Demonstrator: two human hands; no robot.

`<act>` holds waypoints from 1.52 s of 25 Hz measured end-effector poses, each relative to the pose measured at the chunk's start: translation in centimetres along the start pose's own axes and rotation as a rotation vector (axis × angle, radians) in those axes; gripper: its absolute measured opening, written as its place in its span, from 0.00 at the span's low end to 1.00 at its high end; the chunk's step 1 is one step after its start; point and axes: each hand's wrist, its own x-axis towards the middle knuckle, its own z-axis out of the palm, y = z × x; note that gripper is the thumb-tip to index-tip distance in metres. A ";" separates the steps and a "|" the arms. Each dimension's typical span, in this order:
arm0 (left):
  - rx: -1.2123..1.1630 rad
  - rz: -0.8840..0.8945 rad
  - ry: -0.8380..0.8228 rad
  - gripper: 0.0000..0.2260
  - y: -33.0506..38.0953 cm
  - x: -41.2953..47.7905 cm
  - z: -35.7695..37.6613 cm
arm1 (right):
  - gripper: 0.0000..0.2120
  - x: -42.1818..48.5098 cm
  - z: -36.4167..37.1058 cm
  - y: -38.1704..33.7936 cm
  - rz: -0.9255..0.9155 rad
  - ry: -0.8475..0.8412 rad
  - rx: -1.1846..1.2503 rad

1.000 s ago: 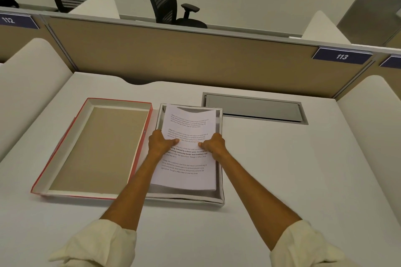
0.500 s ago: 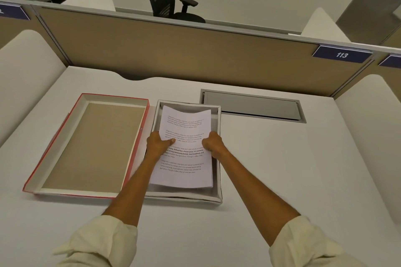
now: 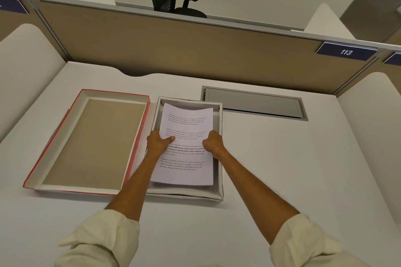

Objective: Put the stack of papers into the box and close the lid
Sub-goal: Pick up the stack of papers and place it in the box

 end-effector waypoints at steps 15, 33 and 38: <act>0.009 0.113 0.097 0.24 -0.8 -1.5 0.1 | 0.06 -0.7 0.3 0.3 -0.011 0.155 -0.117; 0.001 0.034 -0.032 0.20 -0.8 0.2 -0.8 | 0.13 -0.1 -1.1 0.7 0.165 0.147 0.147; 0.013 0.028 -0.043 0.22 -0.8 0.1 -0.7 | 0.18 0.0 -1.0 0.8 0.160 0.132 0.149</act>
